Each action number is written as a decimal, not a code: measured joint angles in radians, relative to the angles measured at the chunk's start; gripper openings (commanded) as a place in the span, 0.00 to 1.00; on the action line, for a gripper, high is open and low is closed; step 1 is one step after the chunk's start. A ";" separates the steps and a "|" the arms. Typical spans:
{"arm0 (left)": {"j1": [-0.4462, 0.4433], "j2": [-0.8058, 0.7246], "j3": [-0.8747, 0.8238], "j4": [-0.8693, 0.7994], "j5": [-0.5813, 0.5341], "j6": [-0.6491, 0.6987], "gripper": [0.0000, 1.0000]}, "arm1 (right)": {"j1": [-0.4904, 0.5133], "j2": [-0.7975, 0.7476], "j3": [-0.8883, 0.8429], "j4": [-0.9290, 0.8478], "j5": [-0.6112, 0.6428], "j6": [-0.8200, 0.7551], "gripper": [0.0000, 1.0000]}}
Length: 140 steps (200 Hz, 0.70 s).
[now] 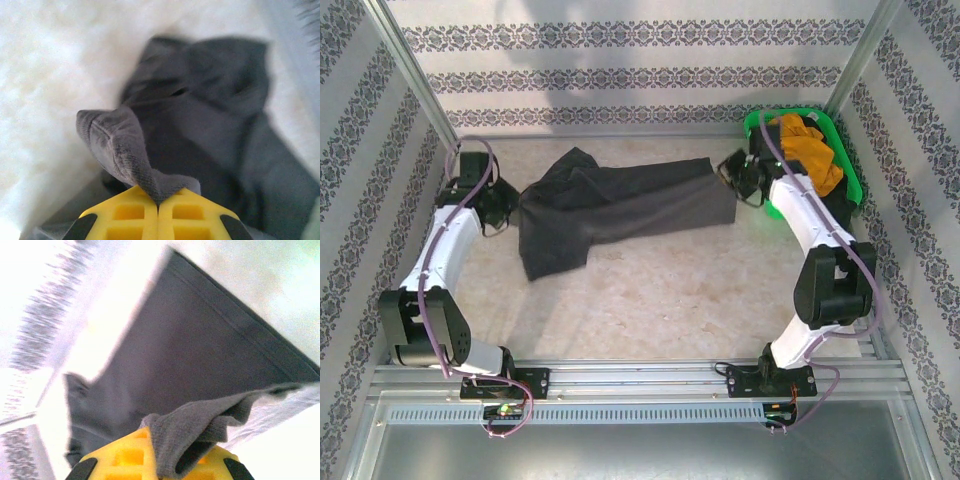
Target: Fold and stack the t-shirts
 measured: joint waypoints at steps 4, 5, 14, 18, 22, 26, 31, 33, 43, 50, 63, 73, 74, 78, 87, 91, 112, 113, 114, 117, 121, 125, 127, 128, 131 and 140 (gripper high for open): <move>0.000 -0.001 0.020 0.006 0.002 -0.005 0.00 | -0.001 -0.001 0.023 0.005 0.003 -0.009 0.00; 0.000 -0.002 0.027 0.009 0.001 -0.007 0.00 | -0.002 -0.001 0.031 0.007 0.003 -0.012 0.00; 0.000 -0.011 0.064 0.027 -0.001 -0.020 0.00 | -0.008 -0.013 0.069 0.025 0.014 -0.031 0.00; 0.000 -0.019 0.076 0.037 -0.004 -0.027 0.00 | -0.012 -0.019 0.076 0.032 0.018 -0.039 0.00; 0.000 -0.030 0.082 0.045 -0.005 -0.034 0.00 | -0.013 -0.032 0.078 0.039 0.023 -0.045 0.00; 0.000 -0.044 0.084 0.053 -0.009 -0.041 0.00 | -0.013 -0.045 0.078 0.044 0.026 -0.051 0.00; 0.000 -0.064 0.083 0.061 -0.016 -0.048 0.00 | -0.016 -0.065 0.075 0.047 0.032 -0.059 0.00; 0.000 -0.071 0.083 0.061 -0.017 -0.050 0.00 | -0.018 -0.075 0.074 0.047 0.034 -0.063 0.00; 0.000 -0.125 0.072 0.066 -0.032 -0.066 0.00 | -0.019 -0.127 0.048 0.066 0.045 -0.073 0.00; 0.000 -0.172 0.057 0.072 -0.048 -0.074 0.00 | -0.019 -0.175 0.018 0.076 0.051 -0.080 0.00; 0.000 -0.271 0.025 0.076 -0.075 -0.086 0.00 | -0.019 -0.278 -0.048 0.095 0.062 -0.093 0.00; 0.000 -0.356 0.000 0.078 -0.101 -0.091 0.00 | -0.019 -0.362 -0.108 0.115 0.070 -0.098 0.00; 0.000 -0.363 -0.002 0.078 -0.102 -0.091 0.00 | -0.019 -0.377 -0.117 0.115 0.072 -0.098 0.00; 0.000 -0.396 -0.010 0.078 -0.112 -0.092 0.00 | -0.019 -0.410 -0.139 0.119 0.076 -0.100 0.00; 0.000 -0.463 -0.015 0.076 -0.132 -0.091 0.00 | -0.020 -0.493 -0.185 0.126 0.084 -0.102 0.00; 0.000 -0.484 -0.014 0.076 -0.138 -0.091 0.00 | -0.021 -0.521 -0.200 0.126 0.086 -0.104 0.00; 0.000 -0.552 0.034 0.054 -0.171 -0.085 0.00 | -0.029 -0.649 -0.238 0.132 0.092 -0.106 0.00; 0.000 -0.553 0.037 0.053 -0.172 -0.085 0.00 | -0.029 -0.651 -0.238 0.133 0.092 -0.106 0.00; 0.000 -0.553 0.040 0.053 -0.172 -0.085 0.00 | -0.029 -0.653 -0.238 0.134 0.092 -0.106 0.00; 0.000 -0.553 0.052 0.047 -0.175 -0.083 0.00 | -0.031 -0.660 -0.238 0.137 0.090 -0.106 0.00; 0.000 -0.551 0.073 0.043 -0.178 -0.082 0.00 | -0.031 -0.667 -0.238 0.145 0.088 -0.106 0.00; 0.000 -0.546 0.090 0.040 -0.178 -0.082 0.00 | -0.031 -0.671 -0.237 0.153 0.085 -0.106 0.00; 0.000 -0.542 0.099 0.039 -0.178 -0.082 0.00 | -0.032 -0.672 -0.236 0.158 0.084 -0.106 0.00; 0.000 -0.538 0.105 0.039 -0.178 -0.082 0.00 | -0.032 -0.672 -0.235 0.161 0.082 -0.105 0.00; 0.000 -0.532 0.117 0.039 -0.177 -0.082 0.00 | -0.032 -0.670 -0.233 0.166 0.080 -0.105 0.00; 0.000 -0.506 0.144 0.039 -0.177 -0.083 0.00 | -0.032 -0.651 -0.225 0.185 0.072 -0.104 0.00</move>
